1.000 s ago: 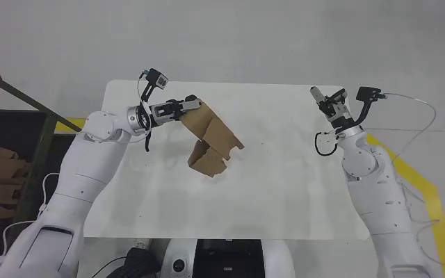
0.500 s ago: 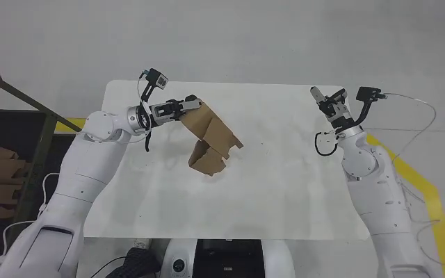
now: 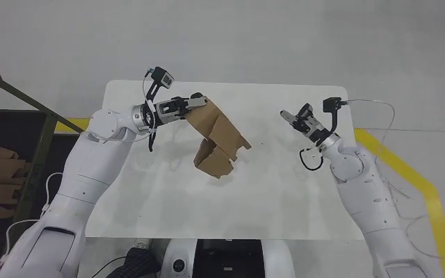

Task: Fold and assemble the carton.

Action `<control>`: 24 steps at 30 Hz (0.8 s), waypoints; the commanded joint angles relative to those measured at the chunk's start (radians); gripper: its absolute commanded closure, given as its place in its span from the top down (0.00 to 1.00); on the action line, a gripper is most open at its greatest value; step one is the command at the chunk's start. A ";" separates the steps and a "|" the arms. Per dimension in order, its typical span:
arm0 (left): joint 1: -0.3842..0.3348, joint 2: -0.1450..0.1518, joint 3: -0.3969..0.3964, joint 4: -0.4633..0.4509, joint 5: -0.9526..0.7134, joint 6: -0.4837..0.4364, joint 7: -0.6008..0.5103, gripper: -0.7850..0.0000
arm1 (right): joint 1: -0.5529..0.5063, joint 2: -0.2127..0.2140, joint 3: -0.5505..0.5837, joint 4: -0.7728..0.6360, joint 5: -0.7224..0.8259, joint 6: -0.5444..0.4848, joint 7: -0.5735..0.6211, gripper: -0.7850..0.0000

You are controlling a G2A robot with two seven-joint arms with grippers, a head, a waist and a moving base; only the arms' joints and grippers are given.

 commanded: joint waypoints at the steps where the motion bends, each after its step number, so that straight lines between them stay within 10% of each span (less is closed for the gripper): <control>1: -0.010 -0.003 0.006 0.005 -0.008 0.013 -0.009 0.00 | 0.015 -0.008 -0.030 0.031 0.035 -0.029 0.017 1.00; 24: -0.098 -0.047 0.072 0.110 -0.056 0.046 -0.054 0.00 | 0.088 -0.045 -0.231 0.090 0.342 -0.347 0.297 1.00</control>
